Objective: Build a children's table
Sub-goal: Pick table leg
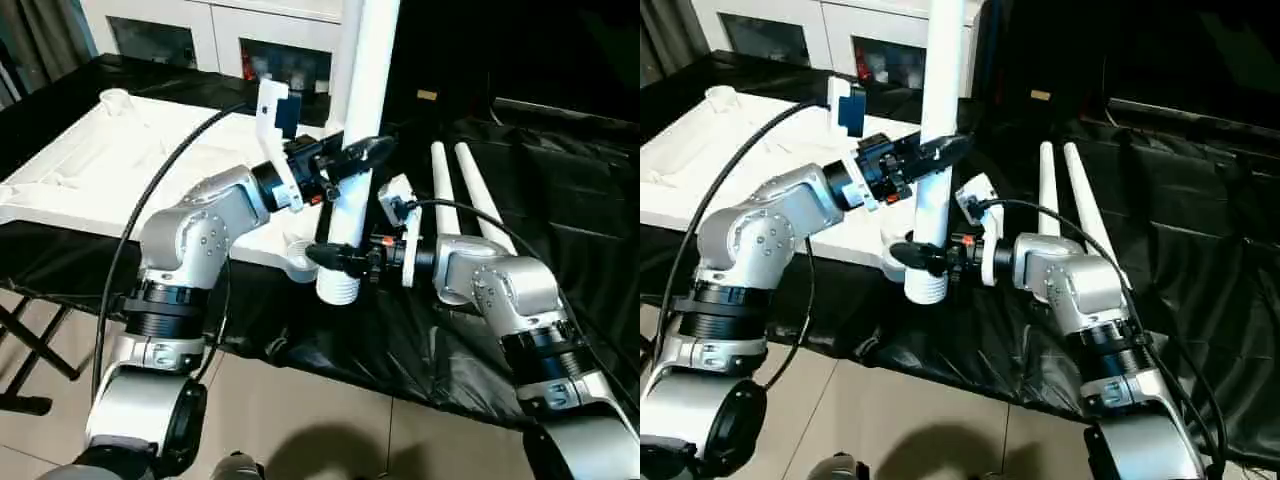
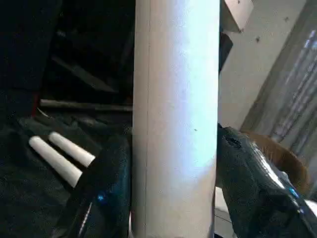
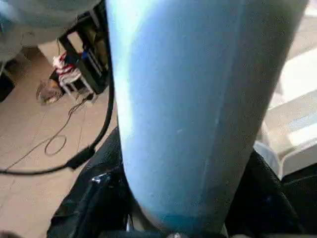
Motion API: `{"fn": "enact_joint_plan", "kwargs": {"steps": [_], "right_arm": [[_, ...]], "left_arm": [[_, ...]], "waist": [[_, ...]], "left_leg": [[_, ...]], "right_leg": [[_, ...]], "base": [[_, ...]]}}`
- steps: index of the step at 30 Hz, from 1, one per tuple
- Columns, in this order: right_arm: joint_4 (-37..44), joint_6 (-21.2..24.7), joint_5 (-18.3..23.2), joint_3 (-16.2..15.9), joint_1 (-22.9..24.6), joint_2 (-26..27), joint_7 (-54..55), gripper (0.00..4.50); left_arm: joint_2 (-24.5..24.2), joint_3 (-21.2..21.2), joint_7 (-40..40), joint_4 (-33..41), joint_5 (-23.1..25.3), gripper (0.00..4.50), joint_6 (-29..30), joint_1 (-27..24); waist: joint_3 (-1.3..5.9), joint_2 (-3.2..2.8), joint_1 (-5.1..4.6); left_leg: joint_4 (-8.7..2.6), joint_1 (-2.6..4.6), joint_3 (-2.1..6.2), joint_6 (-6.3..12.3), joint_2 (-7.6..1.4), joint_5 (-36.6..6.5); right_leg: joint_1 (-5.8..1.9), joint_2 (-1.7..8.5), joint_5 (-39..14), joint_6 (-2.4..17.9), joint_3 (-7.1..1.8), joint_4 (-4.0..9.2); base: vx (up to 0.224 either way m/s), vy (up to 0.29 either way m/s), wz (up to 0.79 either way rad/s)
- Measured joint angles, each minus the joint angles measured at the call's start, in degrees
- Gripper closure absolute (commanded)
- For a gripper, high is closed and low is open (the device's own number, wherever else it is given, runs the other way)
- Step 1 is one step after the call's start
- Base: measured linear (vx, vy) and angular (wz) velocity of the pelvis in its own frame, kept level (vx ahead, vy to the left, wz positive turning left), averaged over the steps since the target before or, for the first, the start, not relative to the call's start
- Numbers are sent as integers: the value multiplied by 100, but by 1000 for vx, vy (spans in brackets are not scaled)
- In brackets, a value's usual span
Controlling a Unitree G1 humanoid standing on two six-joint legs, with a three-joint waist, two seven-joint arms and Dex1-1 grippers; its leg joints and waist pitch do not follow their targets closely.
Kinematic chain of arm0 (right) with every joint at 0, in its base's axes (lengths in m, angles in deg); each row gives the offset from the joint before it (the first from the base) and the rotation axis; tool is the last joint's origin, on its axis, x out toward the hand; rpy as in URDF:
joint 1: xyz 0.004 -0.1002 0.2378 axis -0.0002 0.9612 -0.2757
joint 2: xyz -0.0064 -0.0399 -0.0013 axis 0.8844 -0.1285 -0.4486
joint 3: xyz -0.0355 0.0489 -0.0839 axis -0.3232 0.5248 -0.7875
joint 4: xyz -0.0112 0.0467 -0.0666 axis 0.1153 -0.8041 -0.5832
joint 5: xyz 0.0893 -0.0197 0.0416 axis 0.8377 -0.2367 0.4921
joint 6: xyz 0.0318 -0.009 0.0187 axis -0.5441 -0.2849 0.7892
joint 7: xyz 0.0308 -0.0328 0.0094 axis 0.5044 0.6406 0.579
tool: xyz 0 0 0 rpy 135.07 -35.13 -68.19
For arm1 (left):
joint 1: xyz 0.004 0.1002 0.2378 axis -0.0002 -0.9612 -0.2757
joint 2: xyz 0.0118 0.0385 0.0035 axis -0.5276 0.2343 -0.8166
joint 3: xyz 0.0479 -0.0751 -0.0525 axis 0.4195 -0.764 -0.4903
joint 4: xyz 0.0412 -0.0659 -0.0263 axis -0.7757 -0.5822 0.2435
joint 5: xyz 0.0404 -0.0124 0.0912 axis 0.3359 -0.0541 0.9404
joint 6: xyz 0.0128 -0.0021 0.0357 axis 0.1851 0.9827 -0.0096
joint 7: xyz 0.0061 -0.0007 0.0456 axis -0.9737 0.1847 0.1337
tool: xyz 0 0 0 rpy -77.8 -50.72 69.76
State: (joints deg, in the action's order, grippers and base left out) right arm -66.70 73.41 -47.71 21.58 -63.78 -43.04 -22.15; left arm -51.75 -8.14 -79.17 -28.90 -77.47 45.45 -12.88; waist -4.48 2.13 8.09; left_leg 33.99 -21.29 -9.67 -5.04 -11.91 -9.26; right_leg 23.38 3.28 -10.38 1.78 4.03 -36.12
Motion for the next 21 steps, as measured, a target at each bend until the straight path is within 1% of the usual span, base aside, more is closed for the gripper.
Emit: {"fn": "enact_joint_plan", "kwargs": {"steps": [1, 3, 5, 8, 11, 12, 14, 15, 17, 18, 19, 20, 21], "right_arm": [[0, -27, 6, 63, 5, 53, 72, 259], [0, -128, 14, 234, 17, 129, 280, 259], [2, -263, 15, 391, 44, 157, 457, 259], [22, -461, 9, 571, 86, 163, 677, 259], [209, -845, -81, 777, 242, 271, 1144, 259], [336, -1128, -134, 924, 363, 357, 1365, 259], [475, -1505, -170, 1124, 506, 411, 1560, 259], [746, -1672, -348, 1135, 669, 372, 1747, 259], [1080, -1791, -580, 1120, 921, 285, 1960, 259], [1529, -1735, -803, 1077, 1291, 317, 2307, 259], [1679, -1721, -886, 1075, 1538, 322, 2441, 259], [1737, -1676, -989, 1080, 1704, 352, 2625, 259], [2016, -1613, -1048, 1125, 2107, 542, 2954, 259]], "left_arm": [[22, -84, 52, 2, -8, 152, -102, 5], [81, -267, 169, 37, -63, 152, -227, 14], [60, -318, 276, 136, -54, 152, -293, -3], [-42, -322, 396, 304, 41, 152, -347, -99], [-376, -197, 614, 671, 466, 152, -451, -379], [-646, -38, 752, 843, 818, 152, -502, -540], [-845, 44, 967, 948, 1244, 152, -616, -779], [-845, 43, 1193, 1093, 1491, 152, -762, -1046], [-787, 7, 1527, 1248, 1683, 152, -791, -1445], [-679, -58, 1916, 1542, 1936, 152, -970, -1975], [-646, -87, 2071, 1592, 2042, 152, -1016, -2291], [-642, -102, 2220, 1595, 2188, 152, -1118, -2522], [-601, -125, 2454, 1711, 2390, 152, -1382, -2938]], "waist": [[1, -2, 0], [4, -7, 0], [8, -16, 0], [25, -54, -2], [34, -86, -11], [34, -104, -24], [38, -132, -30], [43, -150, -33], [44, -159, -32], [70, -191, -48], [77, -206, -75], [76, -214, -97], [82, -227, -129]], "left_leg": [[0, 1, 0, 0, 0, 0], [1, 1, 0, 0, 0, 0], [1, 1, 0, 0, 0, 0], [2, 1, 0, 0, 1, 0], [2, 3, 0, -1, 0, 0], [-1, 7, 1, -1, 0, 0], [-2, 8, -1, -1, 2, -1], [-2, 8, -1, -1, 2, -1], [-2, 13, 0, -1, 2, -1], [-9, 16, 1, 4, 0, -6], [-7, 26, 1, 16, 3, -15], [-7, 19, 0, 16, 3, -15], [-13, 12, 3, 16, 2, -15]], "right_leg": [[0, 0, 0, 0, 0, 0], [0, 0, 0, 0, 0, 0], [0, 0, 0, 0, 0, 0], [0, 0, 0, 0, -1, 0], [0, 0, 0, -1, -1, -1], [0, 0, -1, -3, -1, -1], [-1, 0, -1, -6, -3, 0], [-4, 0, -3, -10, -4, 5], [-12, 0, -8, -19, -3, 6], [-24, -2, -9, -23, -2, 29], [-38, -1, -18, -37, -2, 29], [-31, 0, -17, -40, -2, 31], [-29, -2, -28, -65, 1, 45]], "base": [[0, 0, 0], [0, 0, 0], [0, 0, 0], [0, 0, 0], [0, 0, 0], [0, 0, 0], [0, 0, 0], [0, 0, 0], [0, 0, 0], [0, 0, 0], [0, 0, 0], [0, 0, 0], [0, 0, 0]]}}
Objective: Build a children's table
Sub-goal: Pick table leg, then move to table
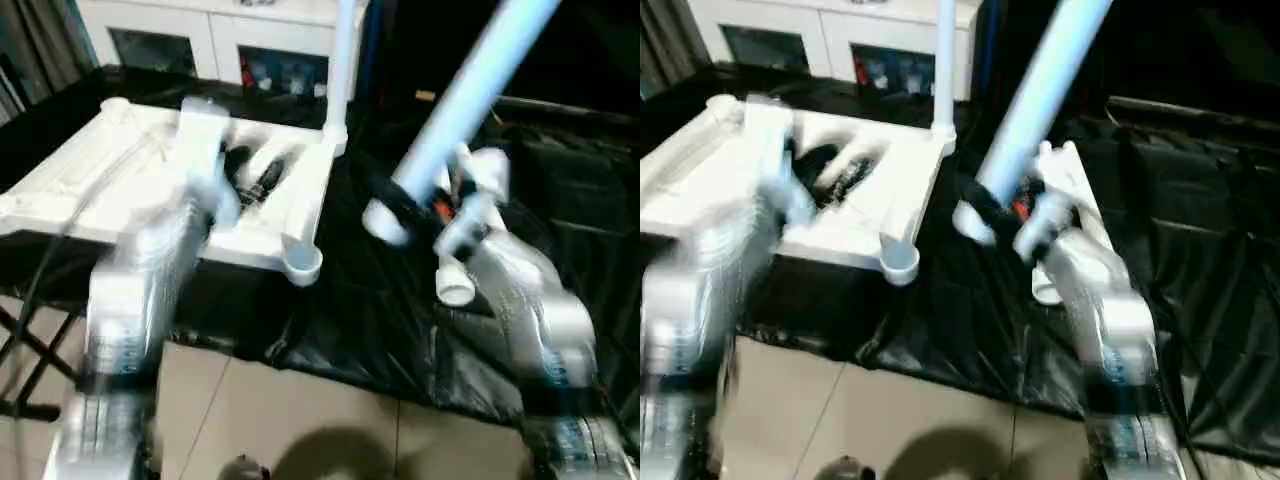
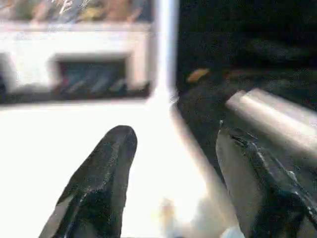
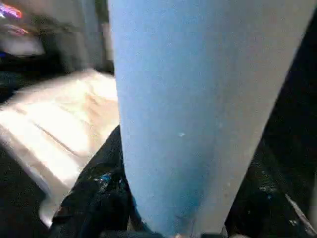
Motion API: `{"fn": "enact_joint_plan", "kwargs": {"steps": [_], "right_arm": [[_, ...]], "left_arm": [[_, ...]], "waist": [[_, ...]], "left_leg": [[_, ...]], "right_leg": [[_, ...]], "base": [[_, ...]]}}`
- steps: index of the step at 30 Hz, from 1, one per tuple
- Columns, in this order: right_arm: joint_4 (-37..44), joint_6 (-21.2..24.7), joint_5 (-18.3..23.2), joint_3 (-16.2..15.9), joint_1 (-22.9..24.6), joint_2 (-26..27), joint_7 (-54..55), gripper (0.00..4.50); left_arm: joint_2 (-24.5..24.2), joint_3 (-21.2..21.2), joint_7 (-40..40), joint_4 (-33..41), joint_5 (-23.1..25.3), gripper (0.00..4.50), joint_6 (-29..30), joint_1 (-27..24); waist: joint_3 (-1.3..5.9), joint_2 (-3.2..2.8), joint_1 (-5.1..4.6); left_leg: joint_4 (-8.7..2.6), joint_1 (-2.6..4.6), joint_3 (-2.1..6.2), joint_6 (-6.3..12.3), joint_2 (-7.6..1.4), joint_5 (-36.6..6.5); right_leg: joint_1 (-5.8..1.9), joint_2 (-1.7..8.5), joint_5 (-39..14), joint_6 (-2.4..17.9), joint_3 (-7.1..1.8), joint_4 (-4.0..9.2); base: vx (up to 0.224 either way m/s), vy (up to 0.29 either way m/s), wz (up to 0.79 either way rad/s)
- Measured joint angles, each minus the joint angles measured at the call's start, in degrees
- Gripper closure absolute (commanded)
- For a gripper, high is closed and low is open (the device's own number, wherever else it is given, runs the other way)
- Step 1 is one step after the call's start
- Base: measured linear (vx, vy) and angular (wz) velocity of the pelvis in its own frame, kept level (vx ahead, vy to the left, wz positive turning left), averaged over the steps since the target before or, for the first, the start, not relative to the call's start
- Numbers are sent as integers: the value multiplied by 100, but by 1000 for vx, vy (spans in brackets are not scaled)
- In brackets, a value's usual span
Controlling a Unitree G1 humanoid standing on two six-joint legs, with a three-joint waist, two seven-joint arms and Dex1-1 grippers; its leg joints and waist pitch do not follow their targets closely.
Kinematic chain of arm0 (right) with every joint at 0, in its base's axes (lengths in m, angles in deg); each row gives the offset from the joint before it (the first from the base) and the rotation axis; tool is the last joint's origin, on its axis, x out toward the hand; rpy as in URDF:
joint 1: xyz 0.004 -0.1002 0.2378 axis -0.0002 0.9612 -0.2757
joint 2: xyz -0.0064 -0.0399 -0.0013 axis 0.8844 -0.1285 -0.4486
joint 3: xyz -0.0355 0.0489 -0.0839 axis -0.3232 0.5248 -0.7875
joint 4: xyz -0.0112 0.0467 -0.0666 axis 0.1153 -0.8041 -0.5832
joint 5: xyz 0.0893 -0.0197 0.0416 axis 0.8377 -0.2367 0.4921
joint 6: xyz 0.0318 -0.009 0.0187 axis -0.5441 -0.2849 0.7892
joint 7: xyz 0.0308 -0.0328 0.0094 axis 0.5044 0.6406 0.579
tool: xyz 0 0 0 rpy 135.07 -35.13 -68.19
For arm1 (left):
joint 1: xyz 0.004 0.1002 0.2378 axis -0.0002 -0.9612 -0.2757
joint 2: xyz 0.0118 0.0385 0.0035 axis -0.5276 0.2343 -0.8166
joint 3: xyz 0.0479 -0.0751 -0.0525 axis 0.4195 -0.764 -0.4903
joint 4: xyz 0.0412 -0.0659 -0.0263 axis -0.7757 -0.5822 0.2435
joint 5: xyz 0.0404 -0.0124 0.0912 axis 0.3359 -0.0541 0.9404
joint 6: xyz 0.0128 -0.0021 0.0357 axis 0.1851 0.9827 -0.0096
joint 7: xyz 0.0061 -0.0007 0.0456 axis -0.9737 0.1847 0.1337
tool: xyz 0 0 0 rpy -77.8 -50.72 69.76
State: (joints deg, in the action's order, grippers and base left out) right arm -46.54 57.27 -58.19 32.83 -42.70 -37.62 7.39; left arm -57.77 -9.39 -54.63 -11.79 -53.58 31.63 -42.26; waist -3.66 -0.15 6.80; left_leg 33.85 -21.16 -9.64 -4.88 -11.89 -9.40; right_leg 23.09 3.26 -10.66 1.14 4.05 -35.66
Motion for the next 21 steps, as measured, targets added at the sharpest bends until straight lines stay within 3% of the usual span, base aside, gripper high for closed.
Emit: {"fn": "enact_joint_plan", "kwargs": {"steps": [3, 11, 14, 17, 19, 21], "right_arm": [[421, 29, -153, 13, 719, 293, 483, 259], [1042, -556, -290, -37, 809, 576, 863, 259], [1165, -665, -264, -29, 778, 553, 881, 259], [1155, -341, -256, 37, 670, 493, 1014, 259], [956, -161, -262, 83, 662, 445, 1036, 259], [770, -146, -329, 56, 779, 339, 1008, 259]], "left_arm": [[89, -50, 344, 42, 286, 152, -328, -556], [70, -163, 516, 23, 354, 152, -469, -343], [1, -218, 571, -128, 377, 152, -523, -265], [-9, -240, 688, -242, 472, 152, -600, -249], [-6, -236, 731, -235, 504, 152, -628, -259], [43, -237, 749, -172, 522, 152, -635, -280]], "waist": [[-9, -61, -76], [31, -301, -312], [41, -298, -383], [54, -204, -416], [76, -131, -359], [82, -121, -234]], "left_leg": [[1, -1, -1, 4, 2, -3], [0, 13, 10, 9, 20, -5], [2, 13, 19, 10, 24, -5], [2, 4, 20, 12, 29, -3], [19, -10, 17, 39, 38, -11], [77, -32, 34, 114, 104, -48]], "right_leg": [[-1, 0, 12, -15, -2, 16], [-18, 2, 44, -34, -2, 75], [-15, 2, 51, -45, -1, 75], [-7, 5, 52, -46, -9, 67], [-12, 23, 52, -46, -26, 67], [-11, 101, 73, -81, -35, 57]], "base": [[0, 0, 0], [0, 0, 0], [0, 0, 0], [0, 0, 0], [0, 0, 0], [8, 44, 0]]}}
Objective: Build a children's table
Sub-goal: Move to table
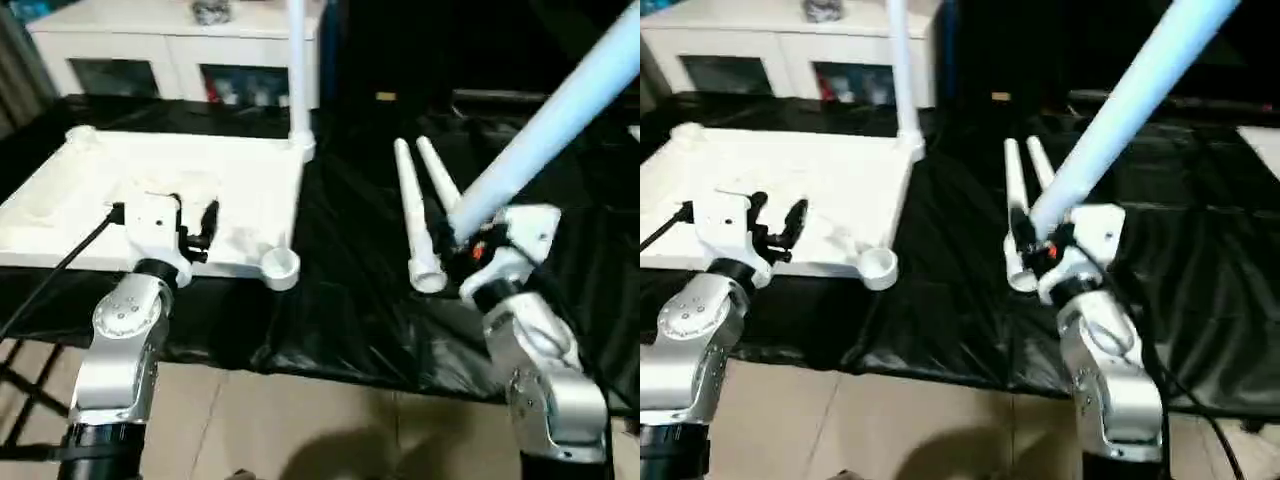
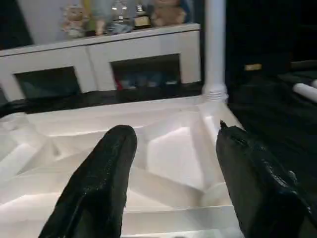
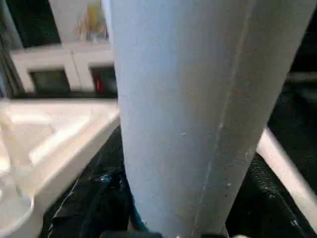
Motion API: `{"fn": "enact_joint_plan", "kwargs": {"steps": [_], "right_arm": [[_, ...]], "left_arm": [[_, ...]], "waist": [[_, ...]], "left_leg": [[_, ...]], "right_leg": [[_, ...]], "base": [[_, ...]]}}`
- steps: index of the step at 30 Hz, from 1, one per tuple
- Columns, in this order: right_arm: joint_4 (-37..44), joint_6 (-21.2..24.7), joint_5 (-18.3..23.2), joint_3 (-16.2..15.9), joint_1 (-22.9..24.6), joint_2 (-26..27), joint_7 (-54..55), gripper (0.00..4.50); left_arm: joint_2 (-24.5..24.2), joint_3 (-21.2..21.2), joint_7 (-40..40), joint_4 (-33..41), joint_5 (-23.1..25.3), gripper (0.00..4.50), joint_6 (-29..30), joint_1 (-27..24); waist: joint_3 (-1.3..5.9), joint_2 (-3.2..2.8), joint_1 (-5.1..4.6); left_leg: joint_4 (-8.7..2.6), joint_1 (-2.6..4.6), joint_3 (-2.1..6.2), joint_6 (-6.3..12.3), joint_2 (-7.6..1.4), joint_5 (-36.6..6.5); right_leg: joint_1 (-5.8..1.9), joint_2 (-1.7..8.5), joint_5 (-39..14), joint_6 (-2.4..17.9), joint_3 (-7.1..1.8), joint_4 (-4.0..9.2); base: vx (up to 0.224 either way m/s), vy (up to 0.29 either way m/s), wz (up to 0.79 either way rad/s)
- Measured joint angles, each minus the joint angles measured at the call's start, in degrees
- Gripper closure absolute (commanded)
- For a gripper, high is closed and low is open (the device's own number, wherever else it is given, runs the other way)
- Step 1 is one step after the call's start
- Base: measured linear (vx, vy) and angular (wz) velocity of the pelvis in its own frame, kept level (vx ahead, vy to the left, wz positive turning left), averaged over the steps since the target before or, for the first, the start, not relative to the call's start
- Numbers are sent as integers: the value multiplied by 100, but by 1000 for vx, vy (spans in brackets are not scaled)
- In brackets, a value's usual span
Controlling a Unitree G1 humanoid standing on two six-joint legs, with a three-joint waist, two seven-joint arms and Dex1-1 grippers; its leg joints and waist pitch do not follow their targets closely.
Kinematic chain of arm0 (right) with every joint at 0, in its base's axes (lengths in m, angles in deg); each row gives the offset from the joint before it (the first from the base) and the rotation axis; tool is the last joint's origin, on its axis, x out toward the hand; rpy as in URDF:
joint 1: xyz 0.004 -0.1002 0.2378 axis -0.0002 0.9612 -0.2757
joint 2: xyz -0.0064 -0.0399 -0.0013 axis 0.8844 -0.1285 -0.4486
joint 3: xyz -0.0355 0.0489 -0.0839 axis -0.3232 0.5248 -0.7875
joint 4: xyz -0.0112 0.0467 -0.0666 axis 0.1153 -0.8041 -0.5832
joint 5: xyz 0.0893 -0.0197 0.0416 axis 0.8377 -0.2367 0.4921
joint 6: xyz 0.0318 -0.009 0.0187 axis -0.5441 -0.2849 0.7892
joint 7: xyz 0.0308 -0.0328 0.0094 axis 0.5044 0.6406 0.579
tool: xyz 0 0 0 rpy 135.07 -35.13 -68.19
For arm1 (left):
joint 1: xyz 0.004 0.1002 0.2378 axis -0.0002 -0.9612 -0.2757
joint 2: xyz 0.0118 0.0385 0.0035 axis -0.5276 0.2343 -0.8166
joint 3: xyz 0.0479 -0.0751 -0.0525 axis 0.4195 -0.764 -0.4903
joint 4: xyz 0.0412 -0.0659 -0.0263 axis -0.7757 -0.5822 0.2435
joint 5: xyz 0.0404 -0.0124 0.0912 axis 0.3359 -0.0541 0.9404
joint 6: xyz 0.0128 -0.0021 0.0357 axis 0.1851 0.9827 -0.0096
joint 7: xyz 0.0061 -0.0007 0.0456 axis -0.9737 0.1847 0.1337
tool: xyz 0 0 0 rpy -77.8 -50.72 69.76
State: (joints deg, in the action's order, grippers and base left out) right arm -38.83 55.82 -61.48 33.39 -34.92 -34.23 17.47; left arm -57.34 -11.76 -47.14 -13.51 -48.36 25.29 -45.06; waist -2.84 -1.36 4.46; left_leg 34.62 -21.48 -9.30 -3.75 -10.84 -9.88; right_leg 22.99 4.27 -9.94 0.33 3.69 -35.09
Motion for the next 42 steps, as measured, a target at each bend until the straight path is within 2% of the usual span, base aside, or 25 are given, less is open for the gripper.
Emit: {"fn": "enact_joint_plan", "kwargs": {"steps": [3, 5, 6, 9, 12, 16, 19, 21, 23, 24, 26, 27, 28, 29, 30, 31, 32, 33, 34, 35, 36, 37, 38, 40, 42], "right_arm": [[-150, 48, -10, -82, 82, -94, -64, 259], [-151, 48, 26, -95, 35, -87, -124, 259], [-167, 47, 28, -154, -10, -56, -147, 259], [-192, 172, 86, -171, -129, -9, -143, 259], [-249, 230, 112, -358, -104, -74, -201, 259], [-360, 239, 103, -396, -100, 0, -123, 259], [-407, 262, 128, -358, -98, 68, -79, 259], [-407, 287, 164, -351, -99, 94, -76, 259], [-407, 309, 194, -334, -97, 66, -76, 259], [-406, 310, 199, -303, -100, 43, -77, 259], [-412, 310, 199, -295, -101, 36, -75, 259], [-428, 310, 198, -297, -112, 42, -73, 259], [-427, 298, 199, -321, -89, 110, -71, 259], [-448, 292, 197, -314, -37, 102, -69, 259], [-446, 293, 199, -343, -49, 105, -76, 259], [-435, 282, 199, -360, -135, 66, -87, 259], [-441, 273, 196, -354, -210, 5, -89, 259], [-440, 271, 197, -350, -198, -17, -95, 259], [-455, 274, 196, -319, -167, -22, -97, 259], [-483, 280, 196, -305, -160, -52, -106, 259], [-507, 290, 200, -283, -148, -64, -128, 259], [-528, 306, 199, -290, -164, -45, -143, 259], [-541, 319, 211, -385, -211, 4, -187, 259], [-541, 335, 252, -483, -234, 23, -271, 259], [-551, 338, 254, -496, -269, -23, -299, 259]], "left_arm": [[14, 2, 45, 158, 19, 152, -34, -189], [13, -3, 66, 149, 20, 152, -33, -202], [4, -8, 72, 126, 46, 152, -69, -201], [-49, 25, 45, 43, 90, 152, -88, -194], [-120, 22, 41, -53, 117, 152, -90, -111], [-168, -24, 47, -144, 117, 152, -88, -56], [-173, -40, 44, -187, 108, 152, -56, 23], [-179, -35, 41, -203, 108, 152, -55, 101], [-174, -21, 38, -204, 97, 152, -54, 131], [-168, -6, 35, -208, 74, 152, -53, 141], [-172, -16, 36, -275, 68, 152, -48, 133], [-199, -53, 38, -313, 69, 152, -44, 123], [-251, -53, 35, -358, 69, 152, -38, 197], [-203, 0, 22, -383, 68, 152, -36, 280], [-218, -6, 1, -372, 67, 152, -38, 278], [-209, -37, -2, -369, 67, 152, -49, 290], [-182, -4, -11, -364, 67, 152, -42, 262], [-170, -5, -9, -375, 68, 152, -22, 196], [-158, -1, -10, -372, 58, 152, -14, 197], [-151, -1, -12, -359, 43, 152, -18, 200], [-151, -7, -5, -338, 23, 152, 6, 205], [-161, -23, 5, -331, 17, 152, 52, 173], [-177, -77, 56, -310, 17, 152, 88, 99], [-157, -145, 117, -289, 17, 152, 154, 79], [-143, -146, 80, -244, 3, 152, 137, 14]], "waist": [[7, 8, 127], [12, 14, 139], [22, 32, 142], [33, 50, 126], [33, 44, 115], [29, 38, -33], [17, 18, -208], [18, 21, -275], [13, 9, -253], [-2, -21, -201], [-46, -112, -184], [-67, -155, -259], [-83, -170, -295], [-81, -163, -242], [20, 1, -167], [145, 209, -160], [158, 140, -111], [165, -14, 12], [149, -23, 49], [150, -102, 69], [143, -184, 46], [134, -160, 11], [130, -163, 1], [124, -114, 31], [115, -83, 68]], "left_leg": [[67, -39, -46, 168, 105, -29], [79, -67, -107, 282, 135, -32], [79, -71, -171, 347, 154, -39], [87, -68, -329, 465, 227, -70], [97, -76, -360, 560, 298, -96], [93, -71, -410, 664, 365, -113], [75, -73, -450, 679, 400, -122], [24, -68, -517, 679, 403, -122], [27, -65, -502, 691, 410, -136], [124, -79, -398, 723, 430, -157], [277, -26, -335, 741, 432, -170], [273, -32, -332, 762, 428, -183], [193, -60, -374, 760, 431, -181], [85, -59, -460, 757, 426, -179], [-132, -63, -604, 689, 492, -139], [-50, -155, -633, 428, 637, -105], [254, -265, -332, 74, 680, -277], [862, -321, 334, 54, 704, -343], [1016, -295, 583, 44, 668, -482], [812, -225, 657, 62, 535, -564], [594, -195, 580, 120, 396, -571], [547, -186, 562, 198, 412, -514], [526, -186, 553, 234, 433, -497], [486, -185, 520, 293, 499, -459], [410, -190, 458, 271, 508, -427]], "right_leg": [[3, 118, 22, -73, -15, 24], [5, 126, 33, -60, -72, 77], [0, 133, 52, -29, -138, 101], [-16, 286, 47, -67, -176, 128], [-72, 334, 50, -125, -220, 249], [-88, 339, -41, -127, -229, 331], [-100, 451, -130, -104, -128, 322], [-113, 521, -177, -151, -101, 336], [-119, 589, -184, -298, -116, 413], [-140, 619, -157, -436, -96, 435], [-126, 575, -147, -469, -106, 426], [-205, 537, -207, -452, -6, 397], [-164, 547, -488, -193, 192, -36], [-174, 480, -547, -40, 436, -503], [-406, 308, -680, 93, 494, -567], [-405, 263, -972, -96, 330, -525], [-288, 300, -954, -129, 274, -587], [-335, 295, -905, -179, 287, -576], [-313, 296, -863, -196, 254, -564], [-311, 292, -795, -188, 259, -510], [-311, 268, -729, -172, 289, -424], [-231, 154, -701, 76, 135, -417], [-210, 91, -655, 160, 54, -424], [-204, 57, -666, 120, -27, -372], [-247, 99, -549, -158, -75, -251]], "base": [[23, 109, 5], [24, 125, 12], [-2, 122, 14], [-7, 124, 13], [-22, 127, 5], [-37, 120, 4], [-52, 78, 6], [-56, 24, 2], [-26, 4, 0], [-51, 97, -28], [-68, 100, -40], [-145, 111, -33], [-145, 111, -33], [-116, 87, 3], [39, -51, 7], [39, -51, 7], [180, -57, -8], [123, 100, -14], [123, 100, -14], [-16, 148, -5], [1, 151, 12], [1, 151, 12], [11, 161, 9], [-22, 104, 2], [-48, 34, 3]]}}
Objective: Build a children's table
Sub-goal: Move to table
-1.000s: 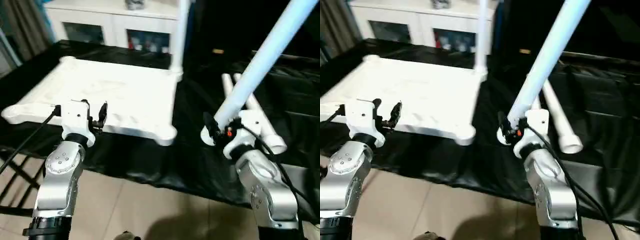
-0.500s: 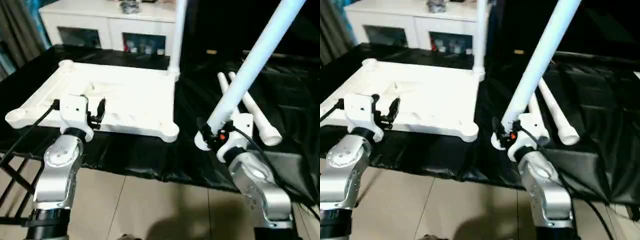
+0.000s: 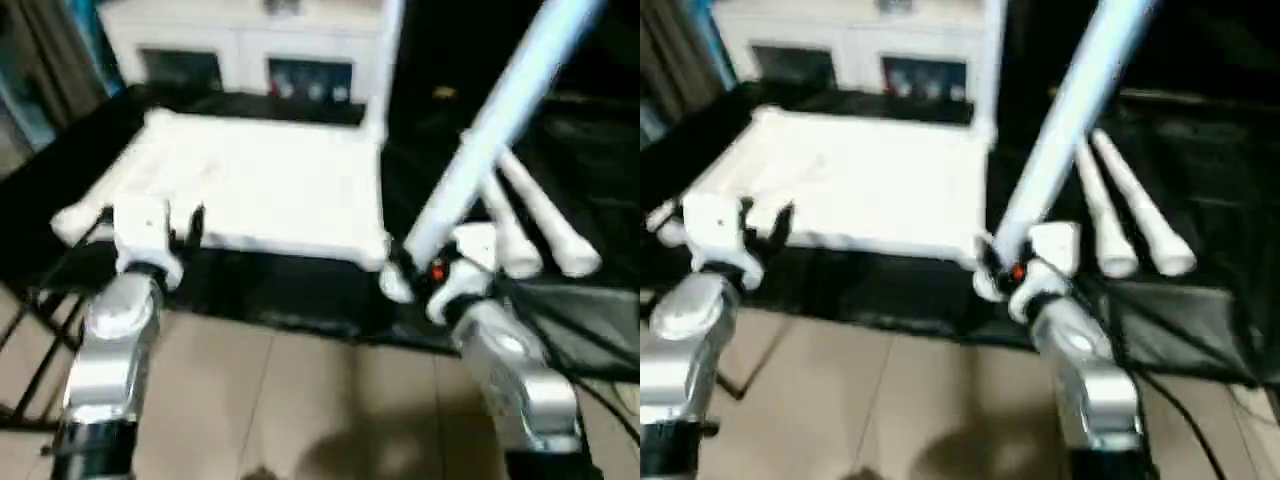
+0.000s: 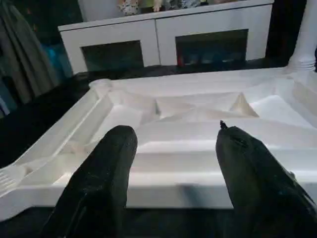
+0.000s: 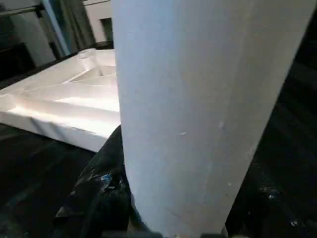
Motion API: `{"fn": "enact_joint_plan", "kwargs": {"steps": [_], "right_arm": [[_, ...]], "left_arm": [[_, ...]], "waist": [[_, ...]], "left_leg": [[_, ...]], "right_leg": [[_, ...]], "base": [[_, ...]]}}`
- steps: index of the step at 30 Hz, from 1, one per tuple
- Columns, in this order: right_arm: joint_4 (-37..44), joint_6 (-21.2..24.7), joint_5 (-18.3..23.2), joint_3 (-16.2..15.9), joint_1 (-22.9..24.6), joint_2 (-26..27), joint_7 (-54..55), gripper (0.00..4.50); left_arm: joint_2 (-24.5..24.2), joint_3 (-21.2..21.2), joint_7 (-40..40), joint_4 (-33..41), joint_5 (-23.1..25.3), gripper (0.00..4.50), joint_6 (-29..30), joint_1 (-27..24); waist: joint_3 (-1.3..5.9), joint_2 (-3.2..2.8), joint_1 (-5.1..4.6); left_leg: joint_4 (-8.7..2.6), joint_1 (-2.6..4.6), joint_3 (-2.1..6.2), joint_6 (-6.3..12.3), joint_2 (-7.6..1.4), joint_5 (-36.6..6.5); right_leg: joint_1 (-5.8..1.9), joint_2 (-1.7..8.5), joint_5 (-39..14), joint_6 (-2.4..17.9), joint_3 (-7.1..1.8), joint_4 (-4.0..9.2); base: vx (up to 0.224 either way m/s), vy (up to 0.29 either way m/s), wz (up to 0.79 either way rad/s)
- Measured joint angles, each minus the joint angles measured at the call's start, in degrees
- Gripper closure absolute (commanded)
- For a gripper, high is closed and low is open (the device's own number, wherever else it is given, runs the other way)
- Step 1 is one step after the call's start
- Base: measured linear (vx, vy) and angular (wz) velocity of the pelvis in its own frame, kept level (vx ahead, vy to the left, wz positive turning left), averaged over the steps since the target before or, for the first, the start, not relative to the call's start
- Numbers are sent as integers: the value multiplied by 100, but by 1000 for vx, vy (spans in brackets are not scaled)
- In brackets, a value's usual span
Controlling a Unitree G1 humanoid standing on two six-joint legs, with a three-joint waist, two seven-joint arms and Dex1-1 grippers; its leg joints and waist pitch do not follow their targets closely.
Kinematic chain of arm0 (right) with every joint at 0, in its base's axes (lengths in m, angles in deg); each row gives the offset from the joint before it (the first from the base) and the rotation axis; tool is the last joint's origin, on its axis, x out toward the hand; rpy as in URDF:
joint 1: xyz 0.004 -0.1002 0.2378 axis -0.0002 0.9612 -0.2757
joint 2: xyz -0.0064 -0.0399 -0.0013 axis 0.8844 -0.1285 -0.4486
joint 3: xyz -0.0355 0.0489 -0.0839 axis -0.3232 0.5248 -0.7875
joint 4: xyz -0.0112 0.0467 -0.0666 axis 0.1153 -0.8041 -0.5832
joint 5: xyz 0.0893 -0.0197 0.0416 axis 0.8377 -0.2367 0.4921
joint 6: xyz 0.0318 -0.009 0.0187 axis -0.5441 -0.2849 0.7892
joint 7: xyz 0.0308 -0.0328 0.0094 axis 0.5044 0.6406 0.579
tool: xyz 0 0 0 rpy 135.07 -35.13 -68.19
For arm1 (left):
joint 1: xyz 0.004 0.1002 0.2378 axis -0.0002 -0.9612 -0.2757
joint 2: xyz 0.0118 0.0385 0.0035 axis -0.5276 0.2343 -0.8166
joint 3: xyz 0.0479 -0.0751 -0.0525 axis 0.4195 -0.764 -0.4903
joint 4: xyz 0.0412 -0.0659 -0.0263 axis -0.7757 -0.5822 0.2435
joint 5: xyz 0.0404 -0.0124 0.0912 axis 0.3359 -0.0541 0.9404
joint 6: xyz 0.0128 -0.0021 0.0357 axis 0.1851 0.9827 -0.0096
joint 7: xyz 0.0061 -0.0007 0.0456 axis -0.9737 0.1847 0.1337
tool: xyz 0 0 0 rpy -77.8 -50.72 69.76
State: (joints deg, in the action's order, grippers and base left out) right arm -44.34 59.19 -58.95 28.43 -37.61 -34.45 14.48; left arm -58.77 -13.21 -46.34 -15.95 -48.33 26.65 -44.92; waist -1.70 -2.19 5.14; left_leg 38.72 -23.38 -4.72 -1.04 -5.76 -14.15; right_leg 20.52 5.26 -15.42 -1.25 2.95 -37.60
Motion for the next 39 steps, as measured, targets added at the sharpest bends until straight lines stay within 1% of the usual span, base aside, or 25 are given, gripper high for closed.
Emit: {"fn": "enact_joint_plan", "kwargs": {"steps": [3, 5, 9, 13, 14, 16, 18, 20, 22, 23, 24, 25, 26, 27, 28, 29, 30, 31, 32, 33, 35, 36, 37, 38, 39], "right_arm": [[-80, 2, -2, 16, -5, -80, -18, 259], [-112, 5, -3, 27, 1, -92, -19, 259], [-110, 25, -3, 33, -9, -96, -26, 259], [-111, 77, 1, 5, -78, -96, -33, 259], [-111, 70, 1, 7, -79, -99, -33, 259], [-117, 60, -1, 77, -53, -166, -31, 259], [-124, 58, -5, 208, -58, -242, -21, 259], [-123, 58, -5, 193, -80, -209, -23, 259], [-149, 59, 1, -41, -216, -42, -53, 259], [-144, 57, 11, -140, -204, -10, -88, 259], [-142, 55, 11, -151, -192, -29, -88, 259], [-136, 48, 7, -106, -177, -75, -85, 259], [-140, 31, 2, -40, -139, -147, -80, 259], [-175, 38, -10, 93, -57, -231, -66, 259], [-190, 41, -13, 177, -34, -259, -49, 259], [-186, 39, -12, 200, -40, -257, -38, 259], [-170, 36, -11, 193, -54, -246, -38, 259], [-160, 33, -10, 178, -74, -240, -41, 259], [-148, 26, -10, 167, -104, -230, -46, 259], [-168, 13, -13, 152, -114, -174, -50, 259], [-158, 15, 3, -73, -150, -81, -98, 259], [-157, 19, 18, -87, -154, -92, -106, 259], [-156, 32, 37, -53, -153, -109, -116, 259], [-155, 46, 84, -6, -159, -125, -133, 259], [-156, 64, 139, 31, -159, -157, -146, 259]], "left_arm": [[12, 31, -97, 56, -51, 152, -89, -137], [35, 59, -118, 68, -71, 152, -75, -211], [32, 95, -151, 163, -100, 152, -57, -234], [29, 90, -158, 173, -104, 152, -57, -351], [29, 96, -162, 173, -103, 152, -57, -367], [68, 224, -203, 176, -103, 152, -60, -341], [118, 347, -273, 177, -102, 152, -61, -353], [67, 324, -274, 174, -97, 152, -61, -374], [-58, 189, -267, 146, -67, 152, -54, -468], [-81, 151, -266, 114, -57, 152, -43, -480], [-89, 150, -270, 139, -57, 152, -44, -451], [-78, 167, -271, 177, -57, 152, -45, -404], [-2, 237, -274, 184, -56, 152, -57, -373], [101, 421, -298, 194, -59, 152, -58, -389], [114, 478, -315, 194, -59, 152, -58, -418], [99, 476, -324, 195, -58, 152, -58, -428], [71, 466, -328, 211, -58, 152, -59, -417], [57, 464, -329, 234, -58, 152, -61, -416], [40, 461, -329, 246, -58, 152, -64, -408], [-7, 405, -345, 232, -69, 152, -83, -440], [-66, 259, -369, 155, -74, 152, -83, -473], [-67, 254, -460, 142, -126, 152, -99, -467], [-69, 259, -568, 137, -192, 152, -114, -447], [-69, 274, -706, 124, -288, 152, -117, -413], [-59, 311, -866, 105, -391, 152, -120, -392]], "waist": [[-62, 98, -13], [-99, 128, -25], [-157, 116, -67], [-164, 149, -199], [-150, 184, -229], [-121, 206, -301], [-90, 162, -285], [-59, 153, -281], [-39, 185, -348], [-32, 191, -341], [7, 269, -350], [24, 417, -362], [-22, 439, -368], [-50, 401, -306], [-55, 392, -270], [-55, 375, -254], [-58, 330, -195], [-59, 225, -151], [-49, 69, -133], [-99, -67, -137], [-71, 13, -232], [-59, 27, -213], [-38, 68, -172], [-28, 120, -143], [-24, 170, -141]], "left_leg": [[-214, 83, -132, -21, -39, 112], [-307, 206, -231, -24, -110, 110], [-505, 479, -282, -38, -218, 102], [-564, 731, -498, -110, -249, 63], [-564, 738, -522, -130, -241, 33], [-561, 653, -462, -106, -233, -2], [-450, 510, -342, 23, -242, -66], [-446, 494, -257, -4, -231, -120], [-449, 599, 1, -10, -83, -234], [-451, 663, 116, 41, -40, -292], [-450, 724, 156, 85, 57, -361], [-407, 749, 106, 92, 187, -430], [-287, 762, 48, 131, 209, -534], [91, 714, 34, 441, 177, -575], [361, 605, 32, 431, 186, -570], [474, 490, 23, 360, 186, -530], [409, 331, 23, 198, 155, -434], [235, 220, 29, 56, 61, -340], [-165, 145, 28, 25, -99, -186], [-94, 137, 33, -23, -200, 48], [-88, 156, 49, 82, -138, -27], [-62, 156, 50, 71, -115, -22], [-60, 145, 39, 72, -55, -22], [-58, 129, 18, 72, 36, -23], [-50, 102, -22, 64, 124, -24]], "right_leg": [[-24, 16, 86, -54, -26, 103], [-114, 9, 64, -85, -14, 182], [-385, -13, 51, -85, 128, 490], [-409, -11, 31, -3, -17, 421], [-386, 3, 51, 29, -51, 380], [-438, -30, 83, -60, -37, 467], [-450, -103, 28, -62, -33, 534], [-438, -138, -35, -33, -15, 533], [-29, -83, -110, 36, 63, -199], [144, -78, -139, -31, 68, -406], [355, -64, -131, -50, 27, -371], [347, 7, -2, 36, -115, 31], [302, -5, 61, 91, -191, -100], [153, -46, 7, 119, -234, -49], [54, -63, -7, 129, -236, 15], [-60, -95, -10, 136, -219, 97], [-191, -145, -26, 158, -180, 174], [-281, -222, -34, 164, -104, 245], [-376, -320, -63, 160, 44, 286], [-411, -377, -157, 183, 139, 218], [-217, -340, -224, 350, 83, -194], [-57, -330, -156, 239, 68, -387], [54, -275, -17, 49, 17, -295], [135, -199, 131, -48, -96, -82], [198, -118, 150, -130, -246, 1]], "base": [[-62, -19, 0], [-28, -24, 0], [0, 0, 0], [60, 10, -25], [87, 5, -45], [91, -17, -16], [157, -13, 7], [198, -12, 11], [230, -76, -4], [116, -123, -37], [-20, -109, -28], [-20, -109, -28], [0, 0, 0], [117, -22, 14], [117, -22, 14], [147, -19, -3], [140, 6, -8], [140, 6, -8], [145, 63, 0], [167, 110, -3], [160, 101, -2], [105, 54, 11], [105, 54, 11], [0, 0, 0], [-72, 19, 4]]}}
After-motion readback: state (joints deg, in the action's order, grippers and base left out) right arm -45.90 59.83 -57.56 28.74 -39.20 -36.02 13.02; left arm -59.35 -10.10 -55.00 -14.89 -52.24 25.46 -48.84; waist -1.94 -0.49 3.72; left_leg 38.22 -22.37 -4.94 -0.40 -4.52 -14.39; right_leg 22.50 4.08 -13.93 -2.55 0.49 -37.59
